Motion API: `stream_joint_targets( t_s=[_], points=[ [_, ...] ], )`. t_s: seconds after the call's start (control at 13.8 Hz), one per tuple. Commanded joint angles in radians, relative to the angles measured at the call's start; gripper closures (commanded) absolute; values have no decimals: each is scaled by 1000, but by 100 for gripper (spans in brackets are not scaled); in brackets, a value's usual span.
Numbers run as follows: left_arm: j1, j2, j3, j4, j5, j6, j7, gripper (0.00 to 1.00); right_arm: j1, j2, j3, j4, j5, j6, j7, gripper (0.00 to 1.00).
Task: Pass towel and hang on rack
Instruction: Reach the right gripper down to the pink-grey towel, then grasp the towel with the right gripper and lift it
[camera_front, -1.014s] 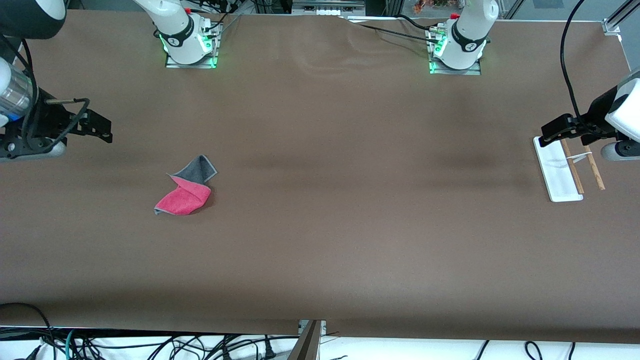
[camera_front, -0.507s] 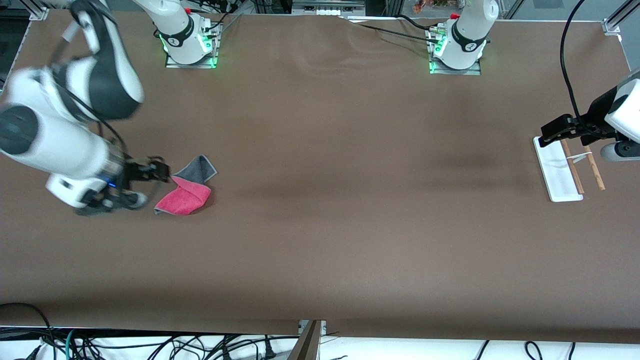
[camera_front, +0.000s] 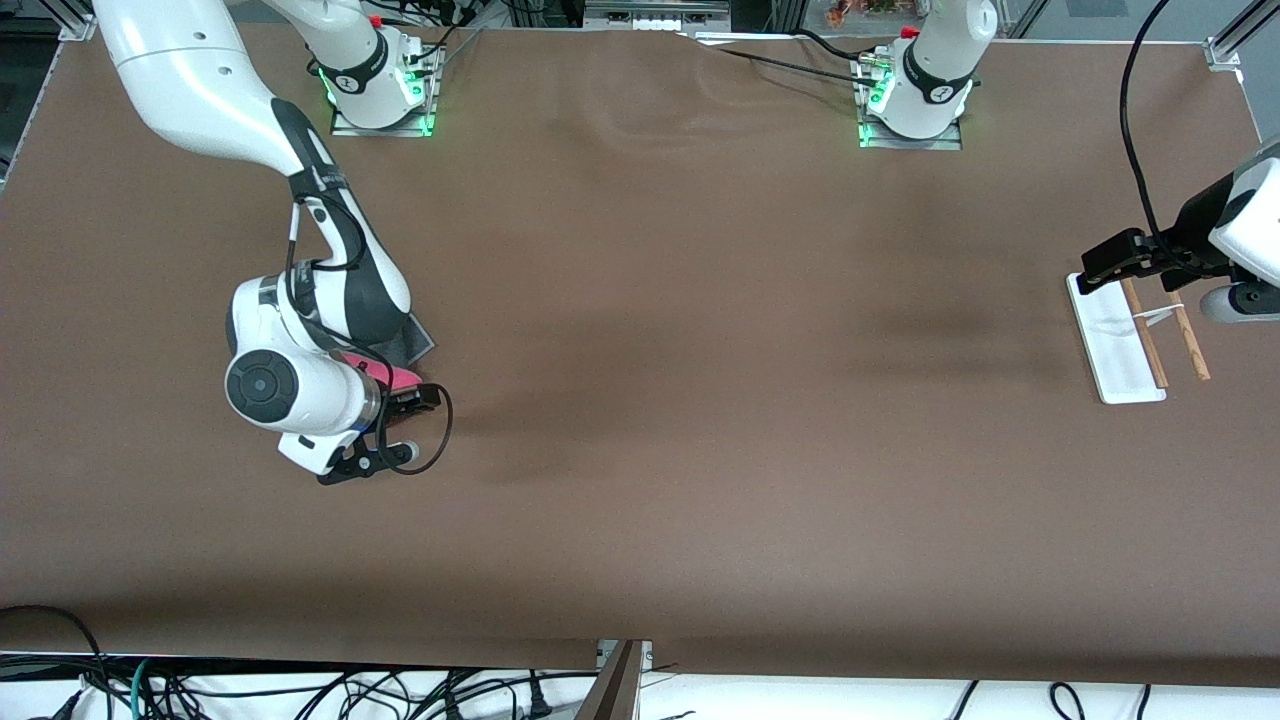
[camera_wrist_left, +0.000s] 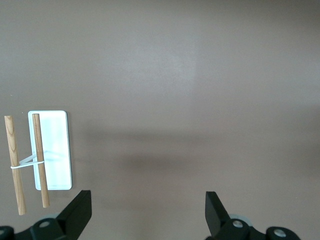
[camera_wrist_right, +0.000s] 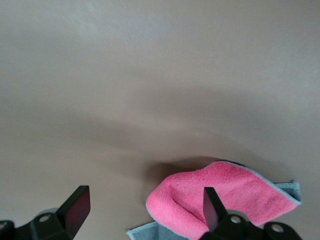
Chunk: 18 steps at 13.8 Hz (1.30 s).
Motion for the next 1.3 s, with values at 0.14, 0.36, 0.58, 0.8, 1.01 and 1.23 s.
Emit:
stream_joint_targets(
  t_s=[0.14,0.36,0.58,0.8,1.01,1.23],
  points=[
    [-1,13,-2,31,20,-22,12,0,-6,41,2,-32,4,-15,-4,0],
    [1,13,-2,29,20,-22,12,0,-9,47,1,-67,4,-17,-4,0],
    [1,13,-2,29,20,-22,12,0,-28,36,2,-69,4,-64,-17,0],
    [1,13,-2,29,20,-22,12,0,-29,35,2,-70,5,-95,-17,1],
    [1,13,-2,29,20,-22,12,0,-34,38,1,-70,5,-92,-4,35],
    [1,13,-2,29,21,-23,12,0,-37,45,1,-65,33,-67,-4,46]
  ],
)
